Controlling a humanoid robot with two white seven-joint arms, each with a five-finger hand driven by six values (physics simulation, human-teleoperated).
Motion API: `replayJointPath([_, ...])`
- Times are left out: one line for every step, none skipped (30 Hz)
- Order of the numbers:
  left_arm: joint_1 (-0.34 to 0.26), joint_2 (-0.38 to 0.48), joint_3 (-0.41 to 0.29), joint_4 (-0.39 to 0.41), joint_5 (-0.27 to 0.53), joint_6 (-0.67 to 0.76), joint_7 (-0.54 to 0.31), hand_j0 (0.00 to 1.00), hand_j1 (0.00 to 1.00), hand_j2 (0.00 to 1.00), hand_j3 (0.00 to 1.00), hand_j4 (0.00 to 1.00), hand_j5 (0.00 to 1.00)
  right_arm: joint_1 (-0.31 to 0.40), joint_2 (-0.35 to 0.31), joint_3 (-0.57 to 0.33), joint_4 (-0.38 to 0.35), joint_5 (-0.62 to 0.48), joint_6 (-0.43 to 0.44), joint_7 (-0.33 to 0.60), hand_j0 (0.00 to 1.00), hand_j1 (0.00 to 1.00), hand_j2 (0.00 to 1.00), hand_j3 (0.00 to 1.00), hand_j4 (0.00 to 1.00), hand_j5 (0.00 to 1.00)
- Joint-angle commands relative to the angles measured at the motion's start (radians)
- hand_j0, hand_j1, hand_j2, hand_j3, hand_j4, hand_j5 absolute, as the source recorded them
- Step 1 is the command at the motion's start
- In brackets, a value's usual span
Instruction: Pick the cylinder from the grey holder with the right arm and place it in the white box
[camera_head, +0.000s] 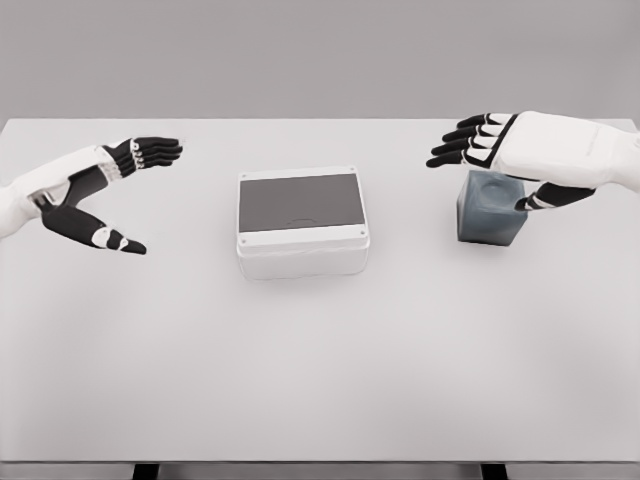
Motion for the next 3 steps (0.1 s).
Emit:
replayJointPath([0.0, 0.037, 0.0, -0.001, -0.026, -0.08, 0.0, 1.0, 1.0, 1.0, 1.0, 1.0, 1.0, 0.0, -0.001, -0.003, 0.0, -0.006, 0.002, -0.001, 1.0, 1.0, 1.0, 1.0, 1.0, 1.0])
replayJointPath([0.005, 0.037, 0.0, 0.0, -0.027, -0.08, 0.0, 1.0, 1.0, 1.0, 1.0, 1.0, 1.0, 0.002, 0.0, -0.009, 0.0, -0.006, 0.0, -0.001, 1.0, 1.0, 1.0, 1.0, 1.0, 1.0])
replayJointPath([0.015, 0.037, 0.001, 0.002, -0.029, -0.08, 0.0, 1.0, 1.0, 1.0, 1.0, 1.0, 1.0, 0.006, 0.002, -0.018, 0.0, -0.006, -0.001, -0.001, 1.0, 1.0, 1.0, 1.0, 1.0, 1.0])
